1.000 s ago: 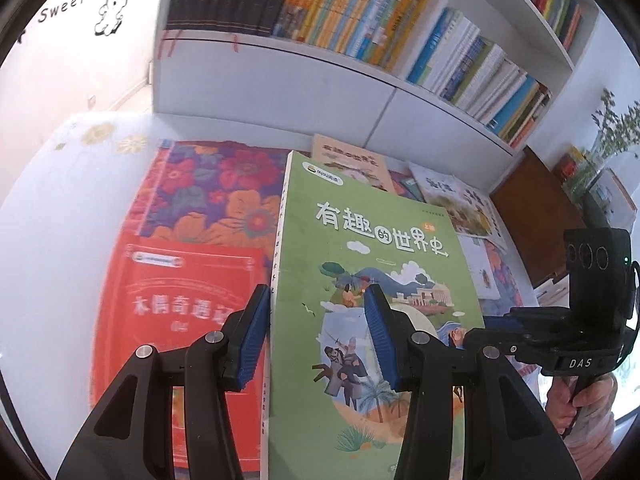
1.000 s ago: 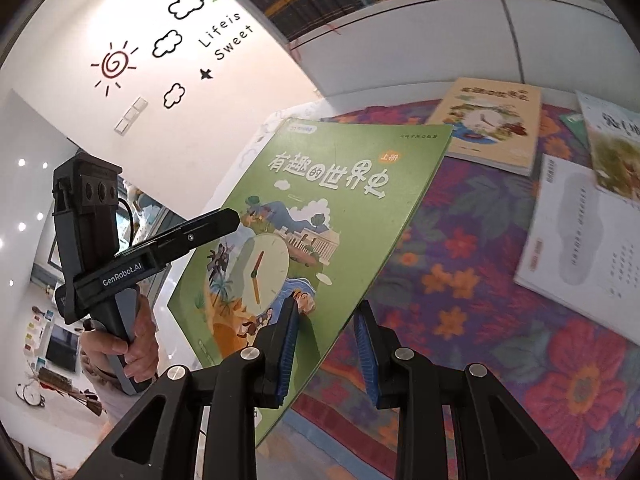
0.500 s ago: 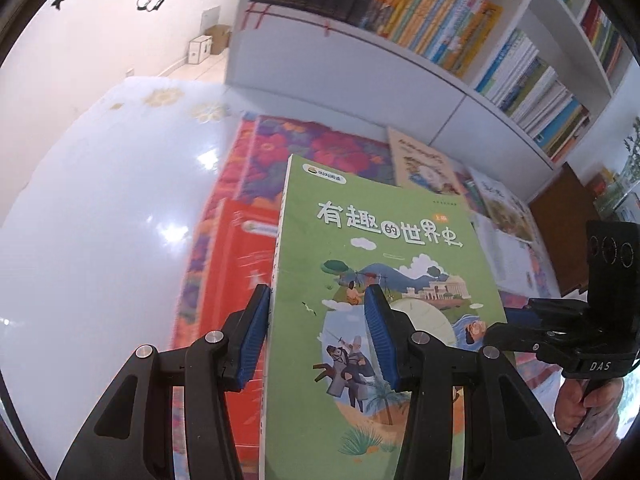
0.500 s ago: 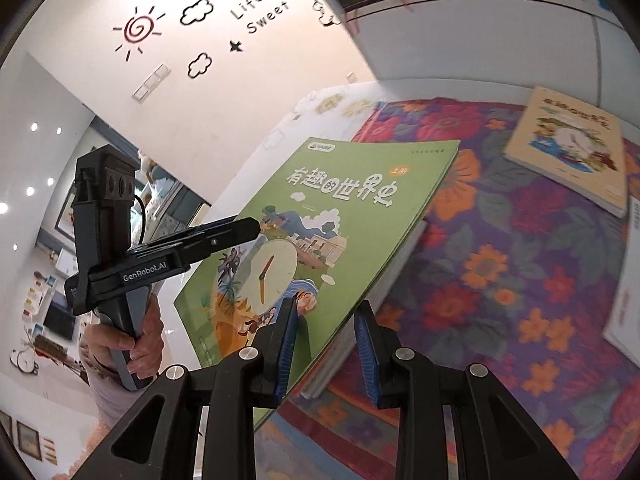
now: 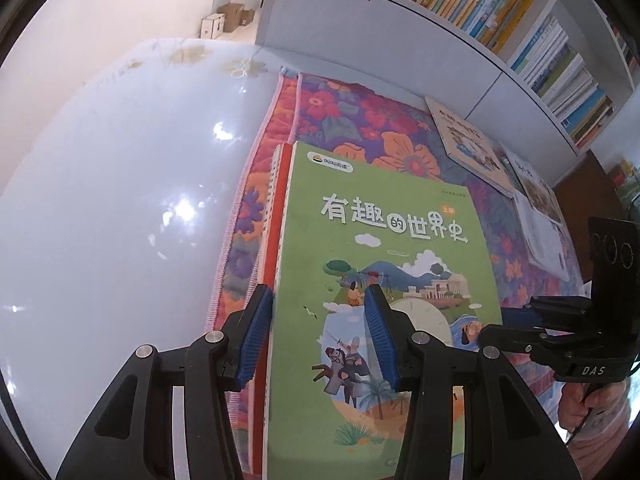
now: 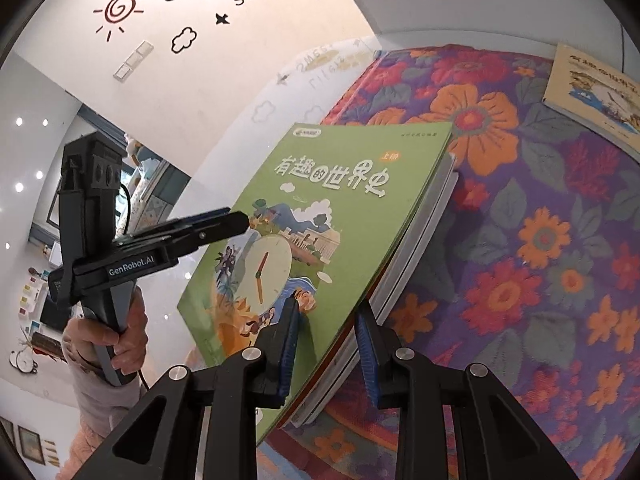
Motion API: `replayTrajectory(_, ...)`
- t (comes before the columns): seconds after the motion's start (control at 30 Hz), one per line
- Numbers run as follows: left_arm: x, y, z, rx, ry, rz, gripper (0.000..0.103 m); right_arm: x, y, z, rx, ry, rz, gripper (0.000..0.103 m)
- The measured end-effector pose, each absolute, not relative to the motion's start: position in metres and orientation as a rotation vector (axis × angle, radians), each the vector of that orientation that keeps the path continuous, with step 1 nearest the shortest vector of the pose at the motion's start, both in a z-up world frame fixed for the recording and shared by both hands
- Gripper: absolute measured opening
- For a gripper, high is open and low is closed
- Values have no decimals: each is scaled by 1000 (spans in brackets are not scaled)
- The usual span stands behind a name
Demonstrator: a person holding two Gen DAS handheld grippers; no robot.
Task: Organize books
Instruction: 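Lower the green book onto the red book with both tools, then open both tools and pull them away from the stack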
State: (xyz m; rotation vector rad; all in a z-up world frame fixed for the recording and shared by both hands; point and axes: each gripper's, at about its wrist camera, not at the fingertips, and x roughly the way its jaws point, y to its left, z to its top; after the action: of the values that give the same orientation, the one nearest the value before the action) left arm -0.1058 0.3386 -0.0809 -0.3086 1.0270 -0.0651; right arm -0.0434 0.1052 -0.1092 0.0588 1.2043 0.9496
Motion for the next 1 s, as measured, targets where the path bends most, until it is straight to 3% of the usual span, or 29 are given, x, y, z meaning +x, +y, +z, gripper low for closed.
replayTrajectory(1.0, -106, 337, -69, -267, 986, 8, 49, -43, 106, -108, 73, 1214, 883, 31)
